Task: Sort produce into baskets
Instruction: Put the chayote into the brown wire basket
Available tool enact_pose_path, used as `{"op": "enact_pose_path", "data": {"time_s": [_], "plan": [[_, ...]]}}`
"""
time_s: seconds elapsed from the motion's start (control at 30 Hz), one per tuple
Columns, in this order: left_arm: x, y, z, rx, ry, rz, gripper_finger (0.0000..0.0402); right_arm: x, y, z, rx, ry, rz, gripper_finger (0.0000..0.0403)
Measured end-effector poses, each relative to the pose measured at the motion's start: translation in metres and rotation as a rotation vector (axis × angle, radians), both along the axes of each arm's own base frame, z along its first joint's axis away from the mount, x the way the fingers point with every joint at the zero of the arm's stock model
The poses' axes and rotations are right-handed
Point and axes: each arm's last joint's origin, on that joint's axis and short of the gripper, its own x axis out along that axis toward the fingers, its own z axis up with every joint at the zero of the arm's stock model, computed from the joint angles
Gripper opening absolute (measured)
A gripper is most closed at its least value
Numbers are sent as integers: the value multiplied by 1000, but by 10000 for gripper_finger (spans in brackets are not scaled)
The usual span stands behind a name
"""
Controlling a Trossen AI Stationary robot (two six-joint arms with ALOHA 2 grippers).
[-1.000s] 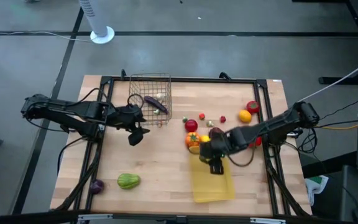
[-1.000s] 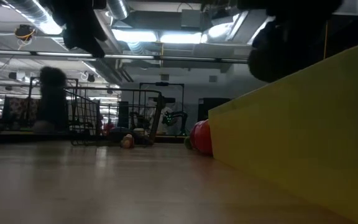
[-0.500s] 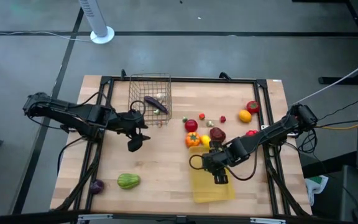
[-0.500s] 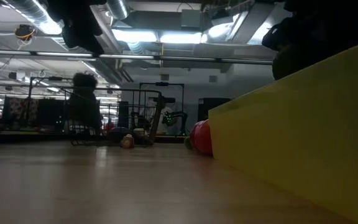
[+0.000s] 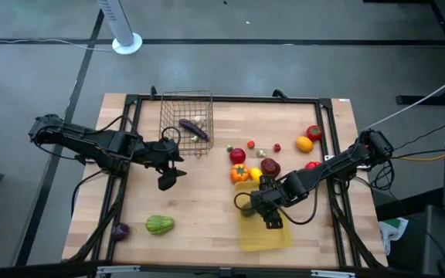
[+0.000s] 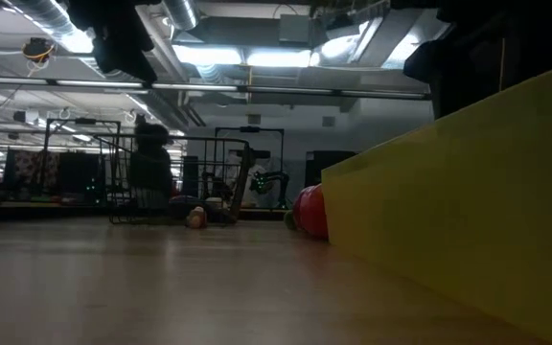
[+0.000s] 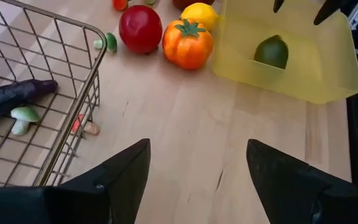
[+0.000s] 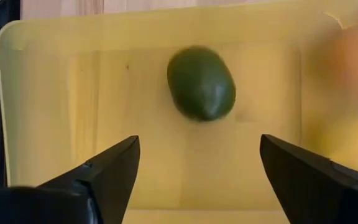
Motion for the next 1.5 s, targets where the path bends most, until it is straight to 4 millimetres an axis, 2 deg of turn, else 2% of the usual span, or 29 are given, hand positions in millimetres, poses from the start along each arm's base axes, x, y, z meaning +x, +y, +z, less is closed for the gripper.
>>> {"op": "enact_pose_path", "data": {"time_s": [0.37, 0.63, 0.9, 1.5], "plan": [[2, -1, -2, 54, 17, -53, 263, 0, 0, 0, 0, 0, 0, 335], [13, -4, -16, 64, 90, -110, 263, 0, 0, 0, 0, 0, 0, 335], [24, -4, -29, -4, 142, 4, 263, 0, 0, 0, 0, 0, 0, 335], [24, -3, -30, -19, 149, 30, 263, 0, 0, 0, -2, -1, 3, 335]]}}
